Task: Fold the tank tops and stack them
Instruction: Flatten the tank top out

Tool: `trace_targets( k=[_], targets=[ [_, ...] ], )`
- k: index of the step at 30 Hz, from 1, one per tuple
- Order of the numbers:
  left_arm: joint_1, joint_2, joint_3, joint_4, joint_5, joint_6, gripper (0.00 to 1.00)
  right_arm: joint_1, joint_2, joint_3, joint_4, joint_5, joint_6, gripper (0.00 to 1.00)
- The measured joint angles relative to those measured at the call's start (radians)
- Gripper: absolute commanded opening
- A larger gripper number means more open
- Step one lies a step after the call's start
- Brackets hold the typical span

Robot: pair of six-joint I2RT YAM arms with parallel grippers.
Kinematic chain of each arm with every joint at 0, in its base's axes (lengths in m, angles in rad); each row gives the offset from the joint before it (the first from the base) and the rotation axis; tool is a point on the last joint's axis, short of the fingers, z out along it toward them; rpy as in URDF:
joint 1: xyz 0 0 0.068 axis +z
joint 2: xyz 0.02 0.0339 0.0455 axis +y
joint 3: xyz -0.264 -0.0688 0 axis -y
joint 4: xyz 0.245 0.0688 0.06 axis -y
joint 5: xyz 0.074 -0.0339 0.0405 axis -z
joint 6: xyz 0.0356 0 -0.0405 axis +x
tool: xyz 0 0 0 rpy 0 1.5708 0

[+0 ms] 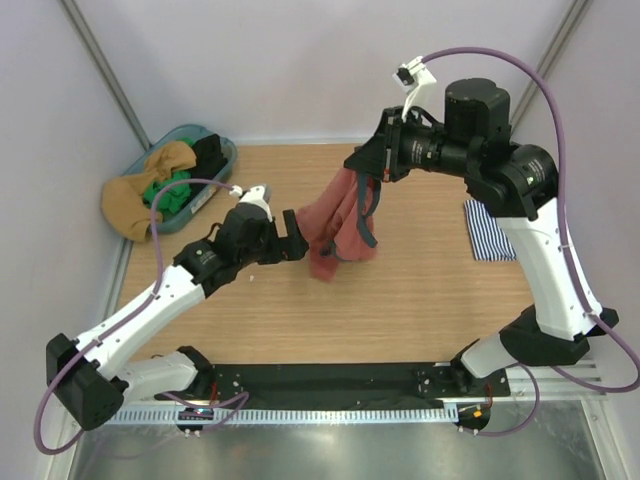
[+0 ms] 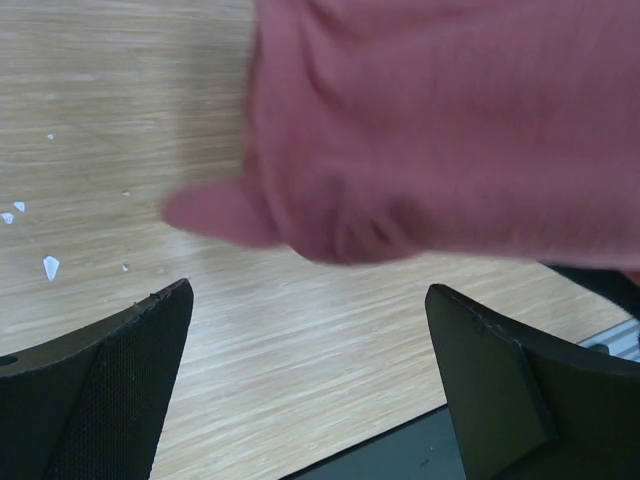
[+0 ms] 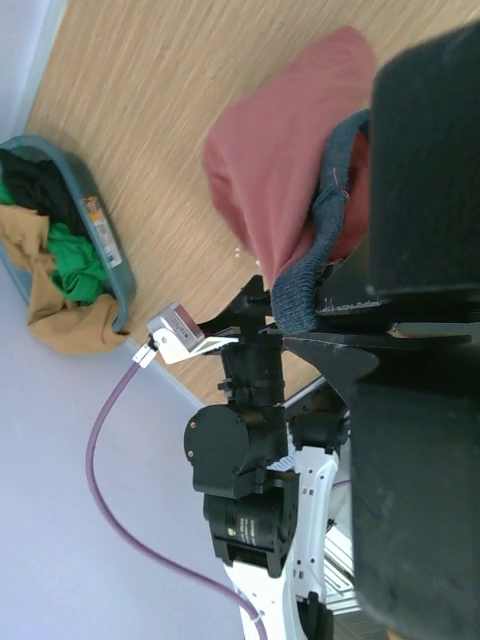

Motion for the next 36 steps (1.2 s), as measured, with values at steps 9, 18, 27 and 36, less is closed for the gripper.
trace_targets(
  k=[9,18,27,36],
  targets=[
    [0.000,-0.137,-0.053,0.062,0.026,0.020,1.00,0.000,-0.020,0.061,0.029,-0.014,0.015,0.01],
    [-0.001,-0.041,-0.097,0.140,0.080,0.044,0.99,-0.003,-0.021,0.039,0.056,-0.028,0.053,0.01],
    [-0.052,0.041,-0.216,0.316,0.208,0.010,0.44,-0.024,-0.022,0.032,0.074,-0.025,0.063,0.01],
    [-0.052,0.067,-0.223,0.415,0.211,0.007,0.99,-0.041,-0.031,-0.006,0.106,-0.029,0.082,0.01]
  ],
)
